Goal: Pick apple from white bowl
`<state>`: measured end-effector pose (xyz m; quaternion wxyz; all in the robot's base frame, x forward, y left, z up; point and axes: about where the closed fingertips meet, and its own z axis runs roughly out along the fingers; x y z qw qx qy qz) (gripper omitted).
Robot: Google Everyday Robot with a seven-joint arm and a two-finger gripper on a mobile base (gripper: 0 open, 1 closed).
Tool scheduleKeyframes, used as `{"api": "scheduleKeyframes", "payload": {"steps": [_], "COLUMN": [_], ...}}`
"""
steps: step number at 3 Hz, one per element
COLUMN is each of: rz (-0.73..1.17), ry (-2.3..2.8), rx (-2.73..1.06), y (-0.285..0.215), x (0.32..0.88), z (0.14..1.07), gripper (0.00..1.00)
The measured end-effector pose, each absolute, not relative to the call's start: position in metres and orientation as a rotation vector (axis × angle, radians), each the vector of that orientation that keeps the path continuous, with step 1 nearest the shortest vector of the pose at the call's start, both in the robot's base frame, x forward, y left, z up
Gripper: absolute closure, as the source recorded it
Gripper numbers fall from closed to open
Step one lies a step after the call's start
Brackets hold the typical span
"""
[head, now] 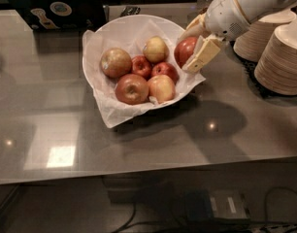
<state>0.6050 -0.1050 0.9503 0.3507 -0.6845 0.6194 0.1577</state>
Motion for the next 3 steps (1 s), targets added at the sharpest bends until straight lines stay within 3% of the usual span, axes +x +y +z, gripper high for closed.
{"api": "scheduleKeyframes", "payload": {"steps": [2,3], "rz": [0.630,0.630], "ry": [1.362,1.362], "rx": [-1.738,-1.738], "y": [-0.057,-0.057], "x": [0.563,0.563], "z": [1.008,1.009], "gripper": [1.00,1.00]}}
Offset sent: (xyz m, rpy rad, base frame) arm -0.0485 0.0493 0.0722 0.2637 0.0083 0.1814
